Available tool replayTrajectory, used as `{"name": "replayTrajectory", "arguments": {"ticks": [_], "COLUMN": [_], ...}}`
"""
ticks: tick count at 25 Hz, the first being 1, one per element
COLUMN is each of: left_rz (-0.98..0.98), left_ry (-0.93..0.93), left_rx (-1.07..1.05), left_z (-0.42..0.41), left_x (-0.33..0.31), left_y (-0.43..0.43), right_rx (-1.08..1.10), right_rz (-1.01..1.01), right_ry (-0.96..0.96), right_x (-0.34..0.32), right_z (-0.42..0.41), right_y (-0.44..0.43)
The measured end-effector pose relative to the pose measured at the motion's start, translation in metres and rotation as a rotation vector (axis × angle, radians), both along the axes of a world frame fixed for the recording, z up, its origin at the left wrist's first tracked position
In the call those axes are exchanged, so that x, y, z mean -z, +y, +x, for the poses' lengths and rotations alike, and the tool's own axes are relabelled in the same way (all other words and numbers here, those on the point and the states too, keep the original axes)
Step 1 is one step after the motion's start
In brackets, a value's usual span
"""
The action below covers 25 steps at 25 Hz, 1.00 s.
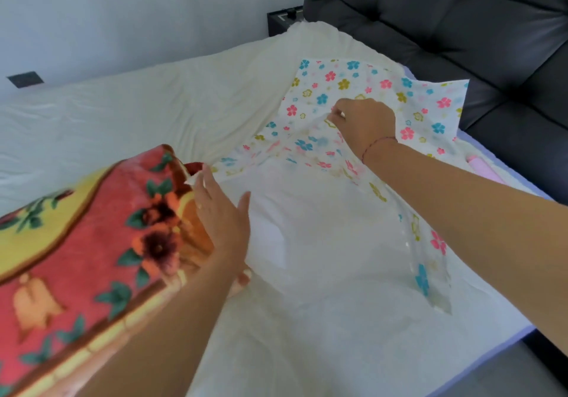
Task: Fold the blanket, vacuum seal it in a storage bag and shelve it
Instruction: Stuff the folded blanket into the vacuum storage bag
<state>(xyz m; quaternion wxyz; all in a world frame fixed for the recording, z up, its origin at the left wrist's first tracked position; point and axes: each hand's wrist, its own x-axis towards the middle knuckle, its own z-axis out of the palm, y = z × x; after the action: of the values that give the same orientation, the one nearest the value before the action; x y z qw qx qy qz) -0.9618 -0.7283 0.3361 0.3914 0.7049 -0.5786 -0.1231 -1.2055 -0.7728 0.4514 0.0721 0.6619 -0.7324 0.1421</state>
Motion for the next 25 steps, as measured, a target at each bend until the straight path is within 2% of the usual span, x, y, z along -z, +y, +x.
{"name": "replayTrajectory", "arguments": {"ticks": [2, 4, 7, 8, 10, 11, 12, 14, 17, 19, 25], "left_rz": [-0.075, 0.054, 0.323, 0.367, 0.387, 0.344, 0.282, 0.223, 0.209, 0.116, -0.14], "left_ry": [-0.206, -0.345, -0.411, -0.536, -0.914, -1.017, -1.044, -0.968, -0.692, -0.535, -0.444], "left_rx": [0.042, 0.191, 0.534, 0.61, 0.636, 0.591, 0.538, 0.437, 0.341, 0.338, 0.492], "left_z": [0.015, 0.027, 0.031, 0.029, 0.024, 0.023, 0.023, 0.028, 0.038, 0.042, 0.06], "left_x": [-0.025, -0.037, -0.043, -0.04, -0.027, -0.021, -0.018, -0.019, -0.038, -0.059, -0.1], "left_y": [-0.033, -0.068, -0.092, -0.094, -0.095, -0.096, -0.101, -0.114, -0.151, -0.175, -0.216], "right_rx": [0.006, 0.011, 0.072, 0.099, 0.148, 0.161, 0.17, 0.192, 0.269, 0.327, 0.419], "right_rz": [-0.01, -0.023, -0.023, -0.015, -0.006, -0.007, -0.009, -0.024, -0.075, -0.132, -0.365], "right_ry": [-0.044, -0.076, -0.12, -0.139, -0.172, -0.185, -0.201, -0.25, -0.333, -0.381, -0.465], "right_x": [0.004, 0.01, 0.018, 0.02, 0.022, 0.023, 0.023, 0.026, 0.034, 0.04, 0.039], "right_z": [0.0, -0.003, -0.014, -0.016, -0.019, -0.017, -0.015, -0.01, -0.005, 0.005, 0.064], "right_y": [0.001, -0.002, -0.012, -0.016, -0.024, -0.026, -0.028, -0.028, -0.022, -0.013, 0.007]}}
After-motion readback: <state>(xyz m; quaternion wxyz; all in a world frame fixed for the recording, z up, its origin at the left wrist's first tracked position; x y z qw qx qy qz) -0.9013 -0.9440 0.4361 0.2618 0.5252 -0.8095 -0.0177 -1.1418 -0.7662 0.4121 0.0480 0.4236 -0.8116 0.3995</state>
